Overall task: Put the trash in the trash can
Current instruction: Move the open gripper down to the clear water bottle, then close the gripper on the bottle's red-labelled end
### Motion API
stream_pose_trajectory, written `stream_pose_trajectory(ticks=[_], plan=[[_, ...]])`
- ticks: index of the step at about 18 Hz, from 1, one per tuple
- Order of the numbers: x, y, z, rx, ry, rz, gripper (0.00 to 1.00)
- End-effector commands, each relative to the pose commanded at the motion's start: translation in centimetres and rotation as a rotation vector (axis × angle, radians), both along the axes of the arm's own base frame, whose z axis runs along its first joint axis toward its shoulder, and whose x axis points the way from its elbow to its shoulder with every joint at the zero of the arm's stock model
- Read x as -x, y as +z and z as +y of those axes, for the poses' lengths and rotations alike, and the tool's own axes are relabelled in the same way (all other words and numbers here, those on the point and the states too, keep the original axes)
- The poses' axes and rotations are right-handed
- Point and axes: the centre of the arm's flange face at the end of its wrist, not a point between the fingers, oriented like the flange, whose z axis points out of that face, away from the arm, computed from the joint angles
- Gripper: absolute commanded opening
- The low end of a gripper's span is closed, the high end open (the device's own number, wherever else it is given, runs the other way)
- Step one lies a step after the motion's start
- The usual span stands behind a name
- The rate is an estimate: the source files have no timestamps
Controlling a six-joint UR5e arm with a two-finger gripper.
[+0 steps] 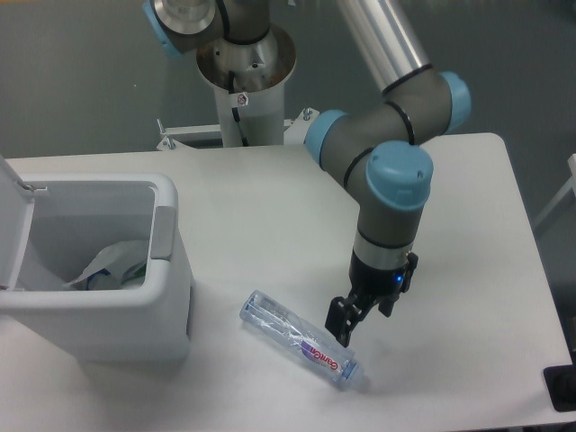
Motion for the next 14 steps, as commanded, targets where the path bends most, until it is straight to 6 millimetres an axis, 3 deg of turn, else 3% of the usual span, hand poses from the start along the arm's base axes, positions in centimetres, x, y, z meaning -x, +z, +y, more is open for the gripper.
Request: stream_pose_trajectory(ticks=[4,8,14], plan=[[0.1,-2.9,2.6,0.045,0.020,0.000,1.00],[0.2,-5.4,3.5,0.082,0.028,-0.008,1.00],[-0.5,-7.5,4.1,0.127,0.030,-0.009,1.00]])
